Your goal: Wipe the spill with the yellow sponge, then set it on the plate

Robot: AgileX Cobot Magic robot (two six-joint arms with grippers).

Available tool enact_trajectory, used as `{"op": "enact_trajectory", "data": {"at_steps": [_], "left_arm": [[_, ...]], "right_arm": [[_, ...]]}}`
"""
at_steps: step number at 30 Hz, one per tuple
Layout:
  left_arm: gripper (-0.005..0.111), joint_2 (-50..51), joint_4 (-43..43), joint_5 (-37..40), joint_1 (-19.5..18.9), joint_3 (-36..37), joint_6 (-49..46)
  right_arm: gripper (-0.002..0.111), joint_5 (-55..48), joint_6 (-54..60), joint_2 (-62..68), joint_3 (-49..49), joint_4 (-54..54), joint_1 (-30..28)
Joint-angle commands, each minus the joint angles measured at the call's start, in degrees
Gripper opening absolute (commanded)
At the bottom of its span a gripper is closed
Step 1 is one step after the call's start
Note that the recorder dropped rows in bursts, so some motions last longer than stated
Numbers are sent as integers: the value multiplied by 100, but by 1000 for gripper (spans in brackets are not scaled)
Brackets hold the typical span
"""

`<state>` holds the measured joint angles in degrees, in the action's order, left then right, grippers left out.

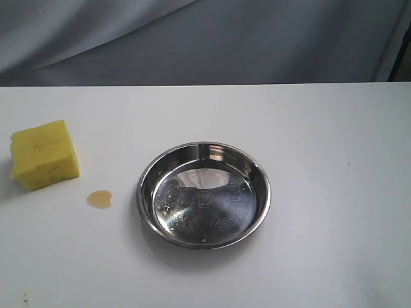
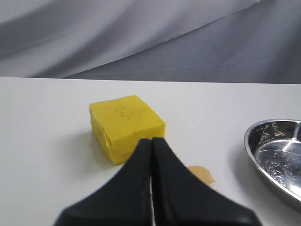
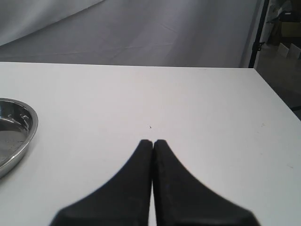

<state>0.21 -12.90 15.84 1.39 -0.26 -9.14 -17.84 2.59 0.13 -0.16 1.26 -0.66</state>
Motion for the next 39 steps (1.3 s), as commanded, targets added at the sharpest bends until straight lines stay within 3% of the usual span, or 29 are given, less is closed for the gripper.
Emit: {"op": "enact_trajectory", "data": {"at_steps": [1,21,31,39], "left_arm": [[0,-21,-1,-62,29,26,8],[0,-21,-1,-62,29,26,8],[0,-21,-1,-62,29,26,8],[0,-21,-1,-62,29,26,8]], "right_arm": [[0,52,25,-13,16,-65,8],[0,209,171,-13,16,-479,8],[0,1693,147,-13,16,396,8],[0,2794,147,-13,16,425,8]]}}
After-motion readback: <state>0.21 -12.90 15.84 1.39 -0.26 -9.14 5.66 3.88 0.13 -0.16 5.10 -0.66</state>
